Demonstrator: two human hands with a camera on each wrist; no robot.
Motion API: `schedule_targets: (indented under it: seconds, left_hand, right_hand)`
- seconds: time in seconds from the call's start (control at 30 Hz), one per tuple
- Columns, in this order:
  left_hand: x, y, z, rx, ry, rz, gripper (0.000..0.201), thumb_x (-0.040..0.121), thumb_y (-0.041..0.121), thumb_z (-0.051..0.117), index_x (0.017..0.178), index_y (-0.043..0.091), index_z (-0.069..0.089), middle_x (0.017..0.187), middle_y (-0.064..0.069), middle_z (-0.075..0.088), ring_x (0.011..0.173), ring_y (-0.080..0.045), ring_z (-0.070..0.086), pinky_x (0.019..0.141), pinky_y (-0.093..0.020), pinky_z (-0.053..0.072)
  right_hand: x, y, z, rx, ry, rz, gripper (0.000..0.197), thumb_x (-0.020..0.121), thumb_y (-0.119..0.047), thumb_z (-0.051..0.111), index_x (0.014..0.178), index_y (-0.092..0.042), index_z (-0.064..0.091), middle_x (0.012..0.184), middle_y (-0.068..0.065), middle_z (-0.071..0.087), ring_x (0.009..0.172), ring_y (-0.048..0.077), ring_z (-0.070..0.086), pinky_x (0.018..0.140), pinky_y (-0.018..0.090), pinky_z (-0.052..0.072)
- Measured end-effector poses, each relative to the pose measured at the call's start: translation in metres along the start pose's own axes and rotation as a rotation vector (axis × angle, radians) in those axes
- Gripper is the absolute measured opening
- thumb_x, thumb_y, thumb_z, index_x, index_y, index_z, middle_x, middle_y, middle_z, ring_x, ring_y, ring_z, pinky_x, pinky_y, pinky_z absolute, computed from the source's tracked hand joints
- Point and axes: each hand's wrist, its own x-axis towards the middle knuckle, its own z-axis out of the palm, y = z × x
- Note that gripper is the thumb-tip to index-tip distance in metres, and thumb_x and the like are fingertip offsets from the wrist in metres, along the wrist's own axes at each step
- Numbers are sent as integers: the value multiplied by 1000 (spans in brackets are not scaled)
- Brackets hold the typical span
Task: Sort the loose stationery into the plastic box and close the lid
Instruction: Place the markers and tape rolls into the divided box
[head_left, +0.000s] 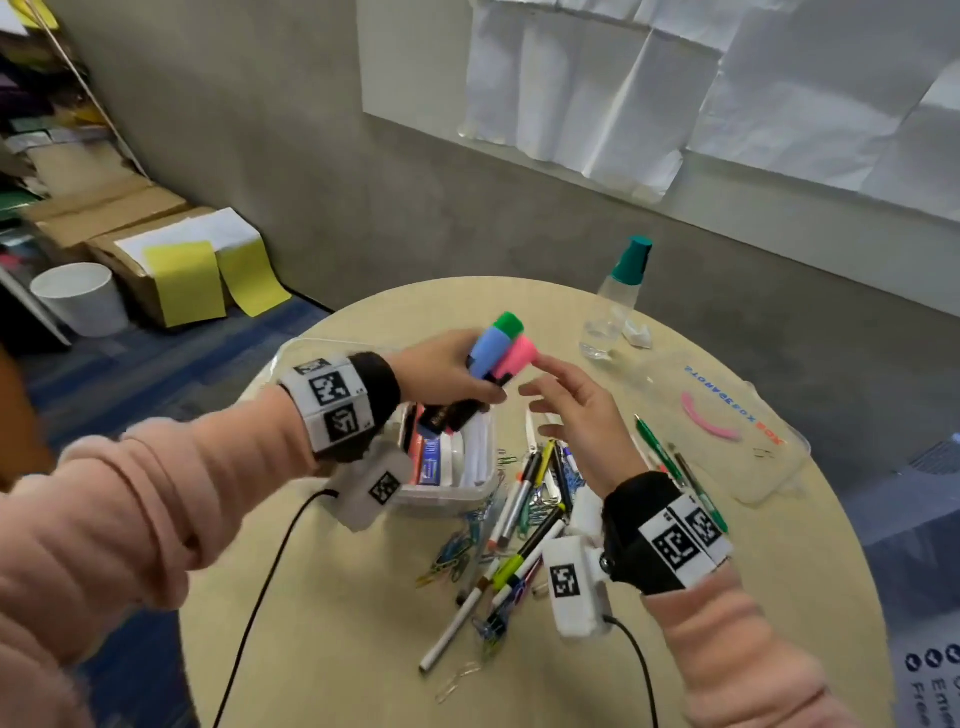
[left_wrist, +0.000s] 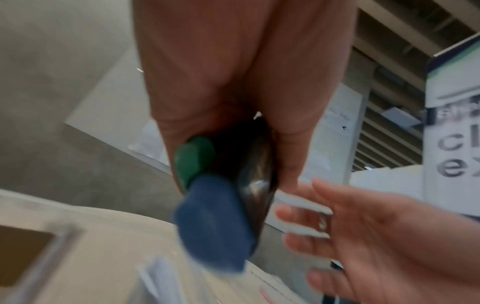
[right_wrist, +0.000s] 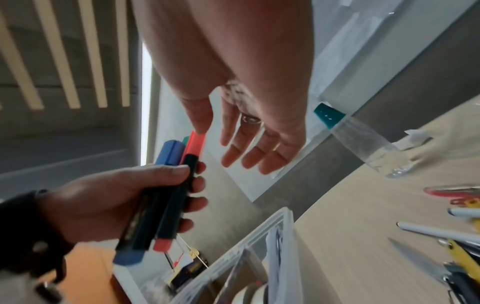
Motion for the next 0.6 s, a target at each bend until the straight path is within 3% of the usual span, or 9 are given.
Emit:
schedule_targets:
  seconds: [0.07,0.17,0.23,0.33,0.4,0.47,0.6]
  left_hand:
    - [-7,-15,-26,-147,120,-70,18,84,10,65,87,17,49,77,-2,61,55,-2,65,50,-16,52]
    - [-14,-40,-51,-322,291,-207,14,86,12,63,88,13,49,83,-8,59,76,-20,63,76,-36,56]
    - [-17,-54,-56,-405,350,-271,12,87,12,61,88,12,49,83,-9,58,84,-25,59,85,-43,52]
    - [-19,-65,-51,-458,449,-346,15,87,13,61,93,9,47,94,-16,57,90,-29,58,88,-45,50]
    - [-15,-69,-45,-483,486,-428,29,86,15,62,109,4,46,107,-21,57,98,-33,60,91,-46,50]
    - [-9,-74,-37,-515,457,-544,46,85,15,63,123,2,40,117,-22,56,104,-35,60,92,-48,50]
    - [0,-82,-21,-378,312,-733,47,87,16,62,125,-1,41,118,-21,58,104,-33,61,92,-44,51]
  right_hand:
    - [5,4,14,-158,-35,25,26,95,-25,50,120,-31,52,117,3,56,97,9,52,79,24,41]
    - [10,18,28,-372,-49,146,45,93,-31,52,136,-26,39,139,7,36,125,20,39,102,33,35]
    - [12,27,35,-467,-27,221,54,92,-31,53,141,-23,30,146,11,24,135,27,28,112,41,27]
    - [15,35,45,-499,-21,291,65,92,-31,54,145,-19,20,150,14,15,139,31,20,114,41,21]
    - [16,39,51,-494,-72,309,69,92,-32,52,147,-18,13,153,12,11,141,30,17,113,39,20]
    - [15,42,57,-475,-108,320,70,94,-27,50,148,-18,7,154,12,10,142,28,16,112,37,21]
    - [14,47,60,-454,-123,319,71,94,-12,46,148,-21,0,153,15,12,140,29,18,108,34,23]
